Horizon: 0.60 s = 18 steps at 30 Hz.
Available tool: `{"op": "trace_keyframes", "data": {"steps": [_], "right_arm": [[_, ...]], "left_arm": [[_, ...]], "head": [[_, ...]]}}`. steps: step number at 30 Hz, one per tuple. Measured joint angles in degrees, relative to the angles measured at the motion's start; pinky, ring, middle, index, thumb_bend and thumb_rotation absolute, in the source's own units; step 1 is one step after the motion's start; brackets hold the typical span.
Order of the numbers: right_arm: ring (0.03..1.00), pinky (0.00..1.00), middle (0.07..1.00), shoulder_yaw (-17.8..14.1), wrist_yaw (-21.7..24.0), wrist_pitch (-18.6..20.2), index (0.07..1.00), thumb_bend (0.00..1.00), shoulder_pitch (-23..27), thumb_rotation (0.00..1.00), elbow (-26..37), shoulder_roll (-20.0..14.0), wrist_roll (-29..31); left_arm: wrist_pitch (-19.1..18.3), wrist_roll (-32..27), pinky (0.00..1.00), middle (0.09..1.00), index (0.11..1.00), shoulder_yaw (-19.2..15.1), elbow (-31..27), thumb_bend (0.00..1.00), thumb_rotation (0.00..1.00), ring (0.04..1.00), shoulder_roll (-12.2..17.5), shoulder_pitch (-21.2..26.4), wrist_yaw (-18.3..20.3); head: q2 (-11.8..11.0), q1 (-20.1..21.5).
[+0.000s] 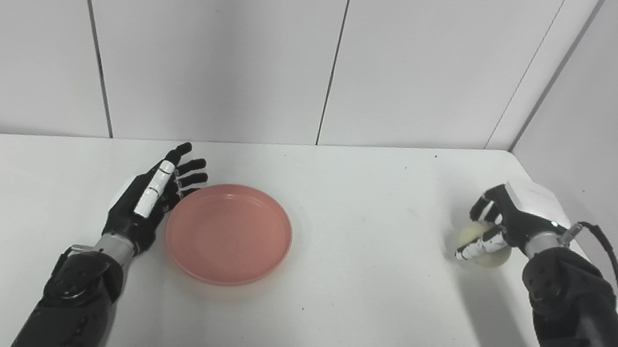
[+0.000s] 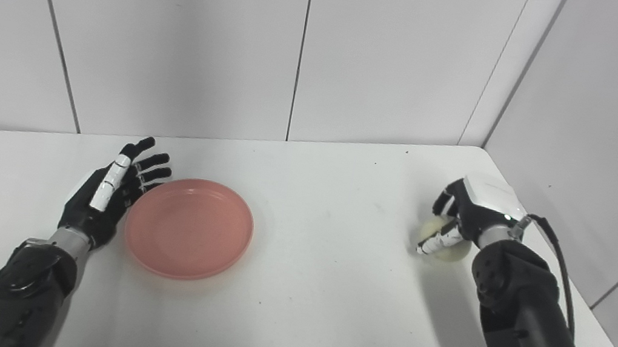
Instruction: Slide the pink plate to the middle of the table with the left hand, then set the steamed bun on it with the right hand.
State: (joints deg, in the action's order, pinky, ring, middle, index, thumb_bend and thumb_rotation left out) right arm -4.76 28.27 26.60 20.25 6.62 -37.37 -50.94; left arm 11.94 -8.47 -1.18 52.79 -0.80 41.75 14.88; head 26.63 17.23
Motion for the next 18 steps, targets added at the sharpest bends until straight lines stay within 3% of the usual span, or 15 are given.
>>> {"op": "trace_keyframes", "data": {"steps": [4, 10, 12, 18], "right_arm": [[0.33, 0.25, 0.432, 0.27, -0.19, 0.03, 0.517, 0.53, 1.99, 0.01, 1.73, 0.0, 0.46], [0.349, 0.26, 0.433, 4.59, -0.01, 0.0, 0.518, 0.53, 5.02, 0.0, 3.22, 0.11, -0.5], [0.394, 0.32, 0.461, 5.76, 0.52, 0.03, 0.503, 0.53, 5.94, 0.0, 4.32, 0.71, -0.99], [0.365, 0.28, 0.441, 7.35, 2.13, 0.03, 0.524, 0.53, 9.67, 0.0, 5.05, 3.78, -1.53]], "left_arm": [[0.07, 0.02, 0.74, 0.842, 0.894, 0.1, 0.59, 0.73, 0.82, 0.801, -0.08, 0.36, 0.0], [0.15, 0.04, 0.75, 0.845, 0.893, 0.29, 0.73, 0.73, 0.82, 0.804, -0.27, 0.48, -0.05], [0.15, 0.05, 0.76, 0.846, 0.891, 0.28, 0.72, 0.71, 0.82, 0.803, -0.31, 0.48, -0.28], [0.15, 0.19, 0.75, 0.857, 0.904, 0.6, 0.63, 0.69, 0.86, 0.805, -1.09, 0.5, -1.17]], "head": [[0.0, -0.62], [0.0, -1.93], [0.09, -3.33], [0.35, -6.23]]}}
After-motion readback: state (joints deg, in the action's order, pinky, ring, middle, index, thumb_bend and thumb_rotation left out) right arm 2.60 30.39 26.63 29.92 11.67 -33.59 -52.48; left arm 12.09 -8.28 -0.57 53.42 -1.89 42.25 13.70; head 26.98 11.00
